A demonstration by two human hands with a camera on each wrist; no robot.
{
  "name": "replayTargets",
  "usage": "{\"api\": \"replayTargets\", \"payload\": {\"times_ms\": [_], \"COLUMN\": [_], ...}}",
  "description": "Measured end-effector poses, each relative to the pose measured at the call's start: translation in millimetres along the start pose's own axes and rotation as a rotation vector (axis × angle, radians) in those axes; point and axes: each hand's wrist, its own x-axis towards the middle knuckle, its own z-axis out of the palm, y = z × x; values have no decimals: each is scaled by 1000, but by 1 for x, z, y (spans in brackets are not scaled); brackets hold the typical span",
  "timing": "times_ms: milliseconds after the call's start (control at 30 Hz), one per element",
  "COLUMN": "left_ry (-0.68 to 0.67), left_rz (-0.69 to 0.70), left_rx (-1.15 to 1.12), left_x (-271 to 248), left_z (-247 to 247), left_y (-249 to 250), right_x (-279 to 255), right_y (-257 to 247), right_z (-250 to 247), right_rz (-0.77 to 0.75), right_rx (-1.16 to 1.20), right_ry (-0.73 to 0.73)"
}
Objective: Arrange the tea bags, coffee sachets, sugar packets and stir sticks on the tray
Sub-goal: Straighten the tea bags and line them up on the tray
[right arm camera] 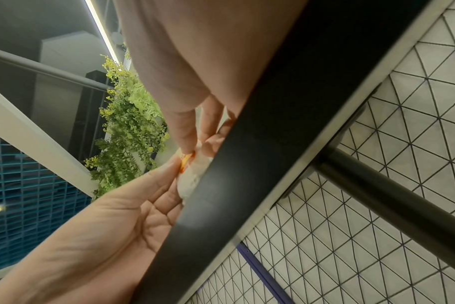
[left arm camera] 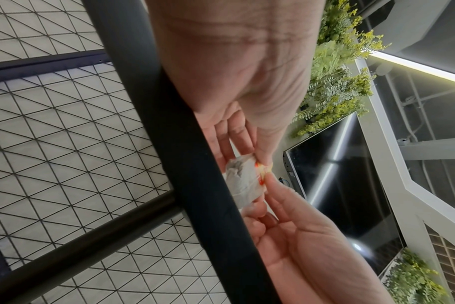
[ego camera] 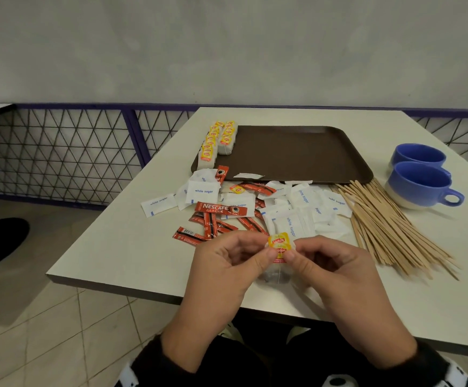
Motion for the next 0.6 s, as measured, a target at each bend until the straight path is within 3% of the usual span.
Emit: {"api": "replayTargets", "payload": {"times_ms": [200, 333, 467, 600], "left_ry": [13, -14, 187, 352], "left_rz": [-26, -5, 122, 199], "left_rx": [-27, -41, 10, 36], "left_x": [-2, -3, 0, 19], "left_z": [-8, -16, -53, -96], "left_y": [0, 5, 19, 15], "right_x": [-3, 7, 38, 102], "right_y": [-4, -14, -57, -93], "right_z": [6, 8, 4, 8], "right_rz": [30, 130, 144, 169], "right_rx": [-43, -130, -227, -314], "right_ry": [-62, -172, -234, -267]}}
